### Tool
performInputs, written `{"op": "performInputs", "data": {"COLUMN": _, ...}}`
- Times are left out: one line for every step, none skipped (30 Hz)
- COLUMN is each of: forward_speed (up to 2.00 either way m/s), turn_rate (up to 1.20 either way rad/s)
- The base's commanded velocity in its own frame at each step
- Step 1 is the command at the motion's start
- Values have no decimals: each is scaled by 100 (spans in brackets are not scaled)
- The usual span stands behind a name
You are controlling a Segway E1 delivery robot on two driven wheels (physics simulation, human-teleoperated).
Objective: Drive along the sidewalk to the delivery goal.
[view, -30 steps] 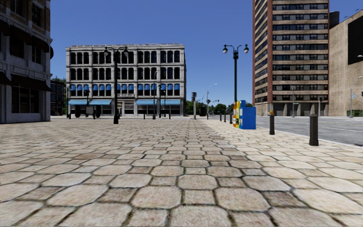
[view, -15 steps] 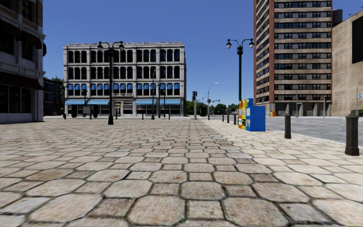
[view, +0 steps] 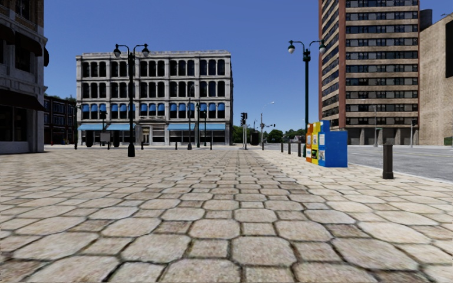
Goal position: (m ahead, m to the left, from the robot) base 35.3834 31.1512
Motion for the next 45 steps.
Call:
{"op": "performInputs", "data": {"forward_speed": 200, "turn_rate": 0}}
{"op": "performInputs", "data": {"forward_speed": 200, "turn_rate": 0}}
{"op": "performInputs", "data": {"forward_speed": 200, "turn_rate": 0}}
{"op": "performInputs", "data": {"forward_speed": 200, "turn_rate": 0}}
{"op": "performInputs", "data": {"forward_speed": 200, "turn_rate": 0}}
{"op": "performInputs", "data": {"forward_speed": 200, "turn_rate": 0}}
{"op": "performInputs", "data": {"forward_speed": 200, "turn_rate": 0}}
{"op": "performInputs", "data": {"forward_speed": 200, "turn_rate": 0}}
{"op": "performInputs", "data": {"forward_speed": 200, "turn_rate": 0}}
{"op": "performInputs", "data": {"forward_speed": 200, "turn_rate": 0}}
{"op": "performInputs", "data": {"forward_speed": 200, "turn_rate": 0}}
{"op": "performInputs", "data": {"forward_speed": 200, "turn_rate": 0}}
{"op": "performInputs", "data": {"forward_speed": 200, "turn_rate": 0}}
{"op": "performInputs", "data": {"forward_speed": 200, "turn_rate": 0}}
{"op": "performInputs", "data": {"forward_speed": 200, "turn_rate": 0}}
{"op": "performInputs", "data": {"forward_speed": 200, "turn_rate": 0}}
{"op": "performInputs", "data": {"forward_speed": 200, "turn_rate": 0}}
{"op": "performInputs", "data": {"forward_speed": 200, "turn_rate": 0}}
{"op": "performInputs", "data": {"forward_speed": 200, "turn_rate": 0}}
{"op": "performInputs", "data": {"forward_speed": 200, "turn_rate": 0}}
{"op": "performInputs", "data": {"forward_speed": 200, "turn_rate": 0}}
{"op": "performInputs", "data": {"forward_speed": 200, "turn_rate": 0}}
{"op": "performInputs", "data": {"forward_speed": 200, "turn_rate": 0}}
{"op": "performInputs", "data": {"forward_speed": 200, "turn_rate": 0}}
{"op": "performInputs", "data": {"forward_speed": 200, "turn_rate": 0}}
{"op": "performInputs", "data": {"forward_speed": 200, "turn_rate": 0}}
{"op": "performInputs", "data": {"forward_speed": 200, "turn_rate": 0}}
{"op": "performInputs", "data": {"forward_speed": 200, "turn_rate": 0}}
{"op": "performInputs", "data": {"forward_speed": 200, "turn_rate": 0}}
{"op": "performInputs", "data": {"forward_speed": 200, "turn_rate": 0}}
{"op": "performInputs", "data": {"forward_speed": 200, "turn_rate": 0}}
{"op": "performInputs", "data": {"forward_speed": 200, "turn_rate": 0}}
{"op": "performInputs", "data": {"forward_speed": 200, "turn_rate": 0}}
{"op": "performInputs", "data": {"forward_speed": 200, "turn_rate": 0}}
{"op": "performInputs", "data": {"forward_speed": 200, "turn_rate": 0}}
{"op": "performInputs", "data": {"forward_speed": 200, "turn_rate": 0}}
{"op": "performInputs", "data": {"forward_speed": 200, "turn_rate": 0}}
{"op": "performInputs", "data": {"forward_speed": 200, "turn_rate": 0}}
{"op": "performInputs", "data": {"forward_speed": 200, "turn_rate": 0}}
{"op": "performInputs", "data": {"forward_speed": 200, "turn_rate": 0}}
{"op": "performInputs", "data": {"forward_speed": 200, "turn_rate": 0}}
{"op": "performInputs", "data": {"forward_speed": 200, "turn_rate": 0}}
{"op": "performInputs", "data": {"forward_speed": 200, "turn_rate": 0}}
{"op": "performInputs", "data": {"forward_speed": 200, "turn_rate": 0}}
{"op": "performInputs", "data": {"forward_speed": 200, "turn_rate": 0}}
